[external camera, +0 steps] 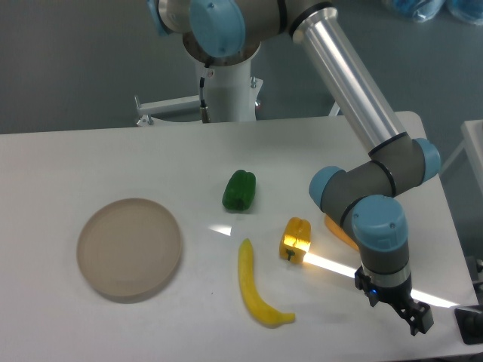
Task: Pick up the yellow pepper from the table
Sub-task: 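Move the open gripper over the table toward the yellow bell pepper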
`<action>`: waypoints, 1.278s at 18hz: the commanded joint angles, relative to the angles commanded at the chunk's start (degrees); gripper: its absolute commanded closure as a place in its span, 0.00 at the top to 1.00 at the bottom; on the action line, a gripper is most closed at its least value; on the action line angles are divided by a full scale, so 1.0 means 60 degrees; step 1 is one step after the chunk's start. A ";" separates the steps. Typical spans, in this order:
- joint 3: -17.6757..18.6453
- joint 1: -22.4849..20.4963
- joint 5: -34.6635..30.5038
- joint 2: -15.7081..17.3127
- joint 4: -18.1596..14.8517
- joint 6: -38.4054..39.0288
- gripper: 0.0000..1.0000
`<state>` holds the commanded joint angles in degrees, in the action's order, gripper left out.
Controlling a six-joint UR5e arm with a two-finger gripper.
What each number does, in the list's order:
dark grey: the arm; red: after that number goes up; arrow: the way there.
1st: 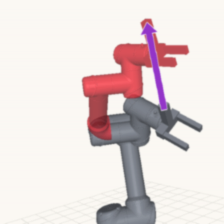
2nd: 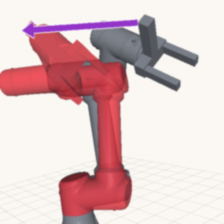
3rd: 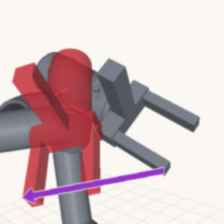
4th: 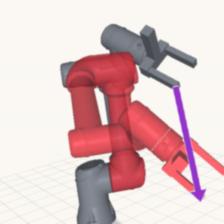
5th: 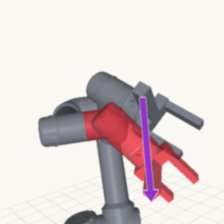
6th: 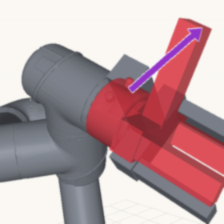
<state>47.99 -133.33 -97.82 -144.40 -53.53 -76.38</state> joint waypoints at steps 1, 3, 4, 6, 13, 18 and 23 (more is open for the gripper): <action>-0.0015 0.0000 0.0000 0.0000 0.0015 0.0015 1.00; -0.0015 0.0015 0.0000 0.0015 0.0015 0.0029 1.00; 0.0000 0.0015 0.0015 0.0029 0.0015 0.0029 1.00; 0.0029 0.0015 0.0015 0.0073 0.0015 0.0088 1.00; 0.0745 -0.0014 0.0088 0.0833 -0.0044 0.0161 1.00; 0.2018 -0.0204 0.0437 0.1989 -0.0161 0.1110 1.00; 0.4098 -0.0629 0.1697 0.3645 -0.0220 0.2839 1.00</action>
<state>72.58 -137.11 -87.64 -122.54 -54.84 -59.34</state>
